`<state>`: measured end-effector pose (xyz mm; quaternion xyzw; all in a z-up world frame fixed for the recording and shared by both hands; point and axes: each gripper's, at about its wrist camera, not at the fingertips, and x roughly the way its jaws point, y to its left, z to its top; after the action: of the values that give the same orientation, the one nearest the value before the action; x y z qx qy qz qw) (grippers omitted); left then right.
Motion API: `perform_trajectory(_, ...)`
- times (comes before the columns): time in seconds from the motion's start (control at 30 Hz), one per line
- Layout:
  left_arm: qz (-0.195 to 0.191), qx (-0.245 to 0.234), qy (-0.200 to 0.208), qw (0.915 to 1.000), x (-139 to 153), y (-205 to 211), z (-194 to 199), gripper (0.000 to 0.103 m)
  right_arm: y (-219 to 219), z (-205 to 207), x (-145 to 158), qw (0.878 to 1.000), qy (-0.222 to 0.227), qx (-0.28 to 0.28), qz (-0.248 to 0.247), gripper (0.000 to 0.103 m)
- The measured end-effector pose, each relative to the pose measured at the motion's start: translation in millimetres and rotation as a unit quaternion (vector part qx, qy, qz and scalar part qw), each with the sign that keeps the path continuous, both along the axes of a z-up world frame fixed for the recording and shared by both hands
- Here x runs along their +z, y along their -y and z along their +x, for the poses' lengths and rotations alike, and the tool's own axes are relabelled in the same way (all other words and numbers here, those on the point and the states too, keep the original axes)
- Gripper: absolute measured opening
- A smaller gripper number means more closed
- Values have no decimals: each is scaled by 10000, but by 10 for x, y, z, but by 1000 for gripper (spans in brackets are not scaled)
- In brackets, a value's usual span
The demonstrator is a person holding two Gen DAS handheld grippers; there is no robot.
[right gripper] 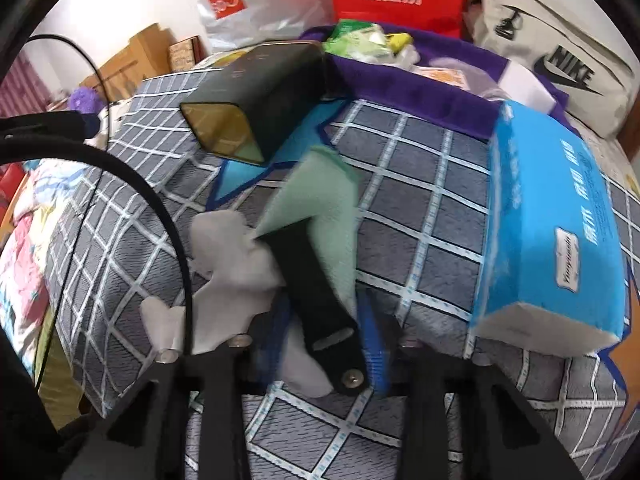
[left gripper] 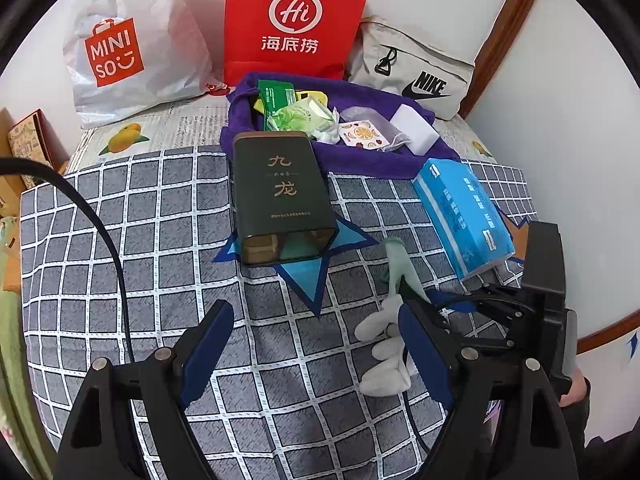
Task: Organize soft objects
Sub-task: 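Grasp the black watch strap with the right tool while the left tool grasps the white glove, then carry the black strap with the right tool while the left tool carries the white glove to the towel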
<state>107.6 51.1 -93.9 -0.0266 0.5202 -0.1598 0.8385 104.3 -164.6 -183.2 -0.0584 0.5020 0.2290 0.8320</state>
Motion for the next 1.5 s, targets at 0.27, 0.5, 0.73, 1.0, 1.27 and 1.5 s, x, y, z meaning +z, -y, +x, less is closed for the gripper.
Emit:
perform_trajectory(0.27, 30, -4, -115, 9999, -88, 29, -19, 84, 247, -153, 272, 9990, 85, -249, 363, 26)
perform_trajectory(0.5, 20, -224, -204, 9995, -198, 172, -61, 84, 459, -281, 311, 9970, 57, -637, 426, 25)
perform_trajectory(0.73, -232, -830, -434, 9953, -441, 605, -38, 84, 728, -472, 386, 9939, 88, -938, 578, 25)
perform_trajectory(1.0, 93, -855, -549, 9948, -742, 970, 78, 82, 989, -559, 452, 9907, 168, -1216, 595, 25)
perform_trajectory(1.27, 586, -839, -330, 9942, -858, 1176, 41, 40, 1152, -556, 490, 9869, 214, -1461, 643, 25)
perform_trajectory(1.5, 170, -899, -402, 9950, -682, 1057, 48, 14, 1116, -518, 609, 9856, 348, -1483, 727, 25)
